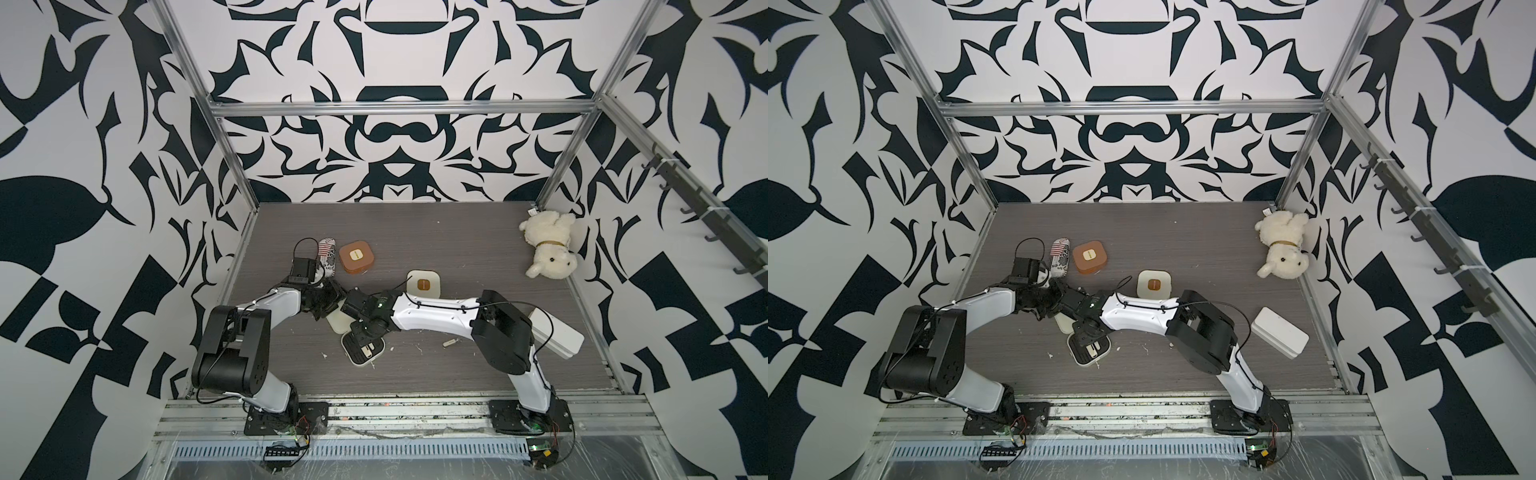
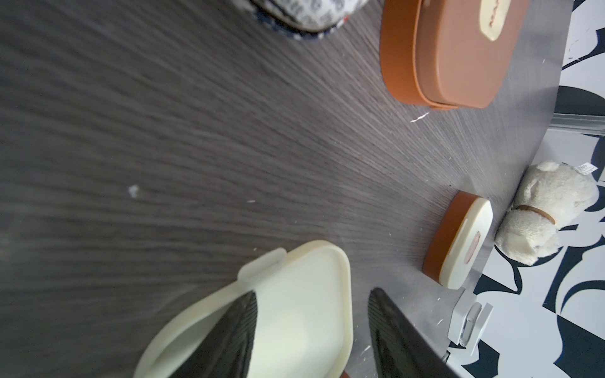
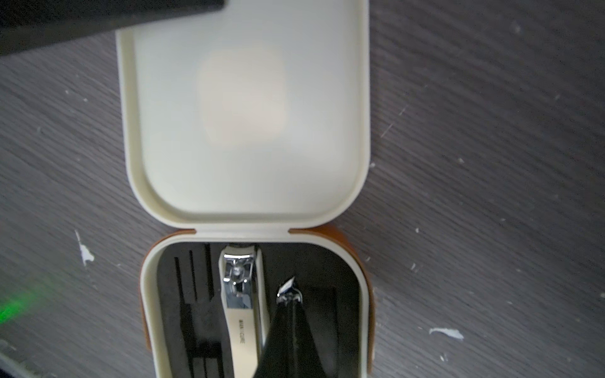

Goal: Organize nail clipper sets
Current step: Place the nail clipper in the storage box, then pick up the nail clipper from the center of the board.

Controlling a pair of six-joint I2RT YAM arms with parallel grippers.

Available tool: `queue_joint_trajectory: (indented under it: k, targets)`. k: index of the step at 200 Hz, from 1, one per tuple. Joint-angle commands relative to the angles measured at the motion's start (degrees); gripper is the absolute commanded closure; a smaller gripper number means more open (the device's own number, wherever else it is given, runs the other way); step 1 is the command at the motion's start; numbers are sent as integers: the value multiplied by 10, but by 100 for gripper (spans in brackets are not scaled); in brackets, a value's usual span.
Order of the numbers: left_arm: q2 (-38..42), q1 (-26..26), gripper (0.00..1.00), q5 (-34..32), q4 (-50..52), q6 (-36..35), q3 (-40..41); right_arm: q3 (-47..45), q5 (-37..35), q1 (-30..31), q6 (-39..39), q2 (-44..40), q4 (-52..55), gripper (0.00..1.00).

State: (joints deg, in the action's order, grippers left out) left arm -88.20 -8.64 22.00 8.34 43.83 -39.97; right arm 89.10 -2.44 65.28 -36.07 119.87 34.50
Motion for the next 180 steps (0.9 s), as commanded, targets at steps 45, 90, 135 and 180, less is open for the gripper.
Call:
queue_joint_trajectory:
  k: [45,90,135,180]
  targets:
    - [-18,-1,41,-30,51,-7,23,4,-5,13,-20,38,26,95]
    - [-16,-1,41,-29,47,-8,29,26,-47,12,-18,-39,26,90]
    - [-15,-1,41,-23,43,-9,29,-41,-140,11,-33,-190,18,78]
    - [-14,-1,41,-18,36,-10,24,-227,-156,-24,-124,-333,47,67]
